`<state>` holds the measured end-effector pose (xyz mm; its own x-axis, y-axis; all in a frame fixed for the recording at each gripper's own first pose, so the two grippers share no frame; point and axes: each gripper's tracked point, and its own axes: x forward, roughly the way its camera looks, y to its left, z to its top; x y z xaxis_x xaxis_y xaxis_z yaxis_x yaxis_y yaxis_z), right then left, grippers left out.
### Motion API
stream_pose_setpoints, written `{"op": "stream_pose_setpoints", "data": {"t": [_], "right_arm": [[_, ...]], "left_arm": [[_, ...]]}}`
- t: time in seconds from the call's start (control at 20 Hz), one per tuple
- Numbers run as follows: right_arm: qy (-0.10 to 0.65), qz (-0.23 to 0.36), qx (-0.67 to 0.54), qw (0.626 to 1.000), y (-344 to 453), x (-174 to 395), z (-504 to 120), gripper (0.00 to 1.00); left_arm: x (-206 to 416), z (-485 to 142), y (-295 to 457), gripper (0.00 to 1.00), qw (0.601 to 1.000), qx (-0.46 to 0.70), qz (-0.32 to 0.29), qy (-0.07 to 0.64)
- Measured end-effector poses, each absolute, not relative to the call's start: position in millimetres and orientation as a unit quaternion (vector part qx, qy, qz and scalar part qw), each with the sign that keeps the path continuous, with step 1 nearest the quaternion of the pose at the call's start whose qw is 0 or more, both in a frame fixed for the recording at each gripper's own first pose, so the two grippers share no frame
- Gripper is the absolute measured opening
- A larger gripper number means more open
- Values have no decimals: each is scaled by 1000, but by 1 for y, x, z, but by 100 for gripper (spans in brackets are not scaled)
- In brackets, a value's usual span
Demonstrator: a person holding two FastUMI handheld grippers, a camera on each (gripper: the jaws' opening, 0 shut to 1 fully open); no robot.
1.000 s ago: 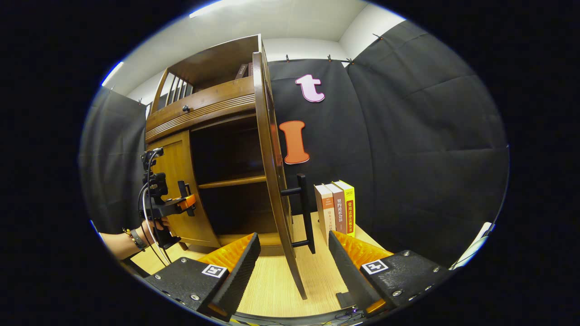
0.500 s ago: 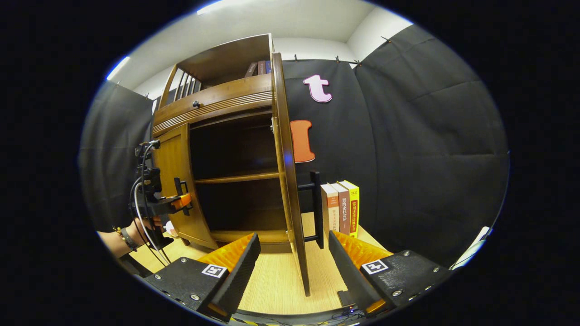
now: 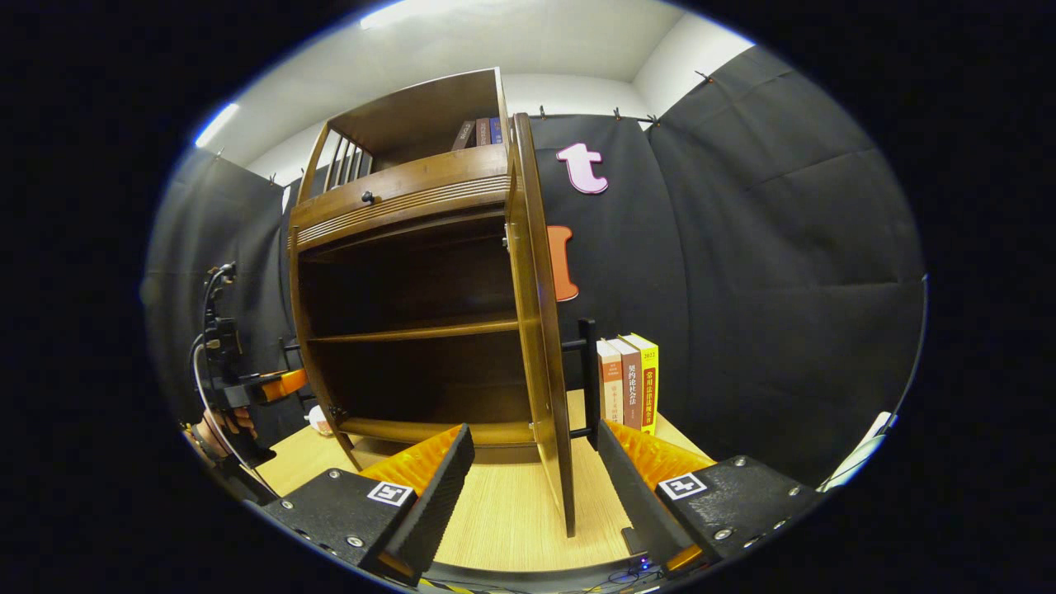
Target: Open the right door of the double-door shoe cabinet with the right hand, and open the left door with the left hand.
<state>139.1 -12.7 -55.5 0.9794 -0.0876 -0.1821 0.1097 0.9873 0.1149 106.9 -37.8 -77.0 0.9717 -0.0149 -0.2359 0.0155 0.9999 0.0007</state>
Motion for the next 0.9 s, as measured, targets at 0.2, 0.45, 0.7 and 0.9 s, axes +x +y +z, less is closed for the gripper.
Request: {"op": "stream_pose_setpoints", "data": {"t": [0.2,0.45,0.7,0.9], "right_arm": [[70,-48,74,994,-3,141,-50,93],[72,-46,62,994,0,145,-51,97],[69,-53,51,995,11,142,-45,87],[68,-60,42,995,29,146,-43,93]], "left_arm": [[82,-68,0,24,993,-5,6,117],[69,-62,34,27,992,-25,-13,123],[62,-59,61,24,992,-24,-51,112],[58,-56,92,27,993,5,-53,102]]}}
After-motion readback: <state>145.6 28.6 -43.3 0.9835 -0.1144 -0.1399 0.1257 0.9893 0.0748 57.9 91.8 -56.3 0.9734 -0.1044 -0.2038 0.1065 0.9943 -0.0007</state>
